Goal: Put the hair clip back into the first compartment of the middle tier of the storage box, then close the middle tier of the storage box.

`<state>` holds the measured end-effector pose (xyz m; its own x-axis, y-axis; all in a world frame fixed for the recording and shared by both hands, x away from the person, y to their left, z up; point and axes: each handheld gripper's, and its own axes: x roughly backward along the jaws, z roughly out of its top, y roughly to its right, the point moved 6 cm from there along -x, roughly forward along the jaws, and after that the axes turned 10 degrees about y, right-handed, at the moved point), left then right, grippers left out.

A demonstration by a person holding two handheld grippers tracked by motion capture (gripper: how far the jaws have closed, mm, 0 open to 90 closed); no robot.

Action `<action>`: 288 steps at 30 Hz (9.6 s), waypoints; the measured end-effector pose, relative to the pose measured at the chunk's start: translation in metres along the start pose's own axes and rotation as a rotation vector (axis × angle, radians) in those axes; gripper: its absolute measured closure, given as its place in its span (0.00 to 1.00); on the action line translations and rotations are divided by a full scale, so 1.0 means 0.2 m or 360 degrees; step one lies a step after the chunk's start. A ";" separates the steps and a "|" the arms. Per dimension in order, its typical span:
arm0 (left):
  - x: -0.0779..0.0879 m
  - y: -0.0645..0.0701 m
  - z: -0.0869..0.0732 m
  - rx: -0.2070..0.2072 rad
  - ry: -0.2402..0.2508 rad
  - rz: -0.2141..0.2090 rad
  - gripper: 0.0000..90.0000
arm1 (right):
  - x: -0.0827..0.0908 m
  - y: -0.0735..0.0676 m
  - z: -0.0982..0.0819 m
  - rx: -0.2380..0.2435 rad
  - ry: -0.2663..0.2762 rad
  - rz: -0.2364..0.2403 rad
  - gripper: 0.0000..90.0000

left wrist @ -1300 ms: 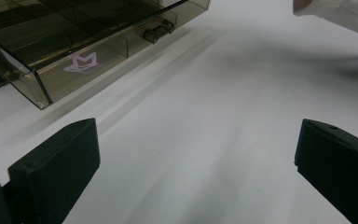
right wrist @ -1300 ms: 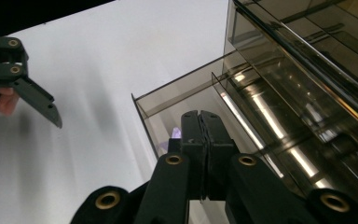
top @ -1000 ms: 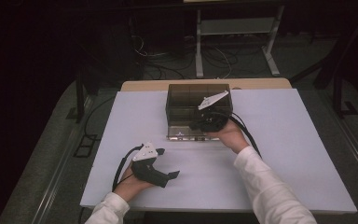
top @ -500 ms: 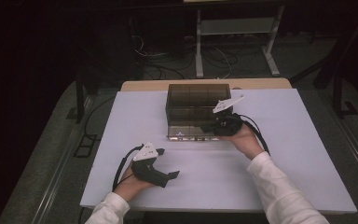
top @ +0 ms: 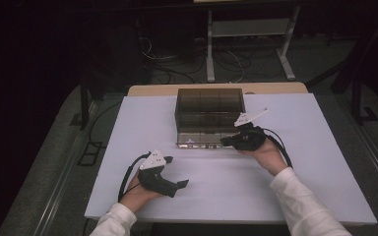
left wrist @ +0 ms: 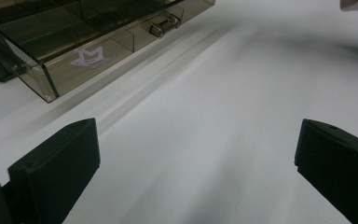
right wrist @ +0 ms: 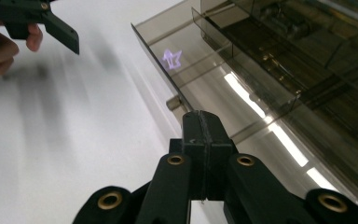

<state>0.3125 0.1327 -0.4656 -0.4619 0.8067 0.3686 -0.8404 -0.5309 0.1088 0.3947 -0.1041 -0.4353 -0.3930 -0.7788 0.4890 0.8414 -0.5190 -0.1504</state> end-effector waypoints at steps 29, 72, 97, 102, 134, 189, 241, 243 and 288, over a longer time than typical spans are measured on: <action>0.01 0.00 0.00 -0.0003 0.0002 0.0011 0.00 | -0.10 -0.02 -0.12 0.0013 -0.0026 -0.0056 0.99; 0.00 -0.01 0.00 0.0020 0.0002 0.0008 0.00 | -0.15 0.00 -0.09 -0.0001 0.0016 -0.0085 0.99; 0.00 -0.01 0.00 0.0017 0.0007 0.0014 0.00 | -0.18 0.02 -0.02 0.0001 0.0045 -0.0099 0.99; 0.01 0.00 0.00 0.0017 0.0007 0.0015 0.00 | -0.18 0.03 -0.03 0.0000 0.0047 -0.0123 0.99; 0.00 0.00 0.00 0.0014 0.0004 0.0013 0.00 | -0.21 0.12 -0.02 -0.0056 0.0063 -0.0218 0.99; 0.01 -0.01 0.00 0.0013 0.0004 0.0014 0.00 | -0.28 0.26 0.01 -0.0129 0.0069 -0.0380 0.99; 0.05 -0.08 -0.03 -0.0008 -0.0025 0.0053 0.00 | 0.05 0.12 -0.17 -0.0057 0.0043 -0.0352 0.35; 0.05 -0.08 -0.03 -0.0009 -0.0026 0.0052 0.00 | 0.08 0.11 -0.18 -0.0066 0.0053 -0.0346 0.32; 0.04 -0.06 -0.03 -0.0019 -0.0042 0.0038 0.00 | 0.65 0.04 -0.58 -0.0135 0.0213 -0.0521 0.00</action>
<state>0.3173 0.1475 -0.4691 -0.4744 0.7867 0.3952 -0.8327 -0.5466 0.0885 0.3069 -0.2495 -0.4728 -0.6864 -0.6028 0.4068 0.6313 -0.7716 -0.0782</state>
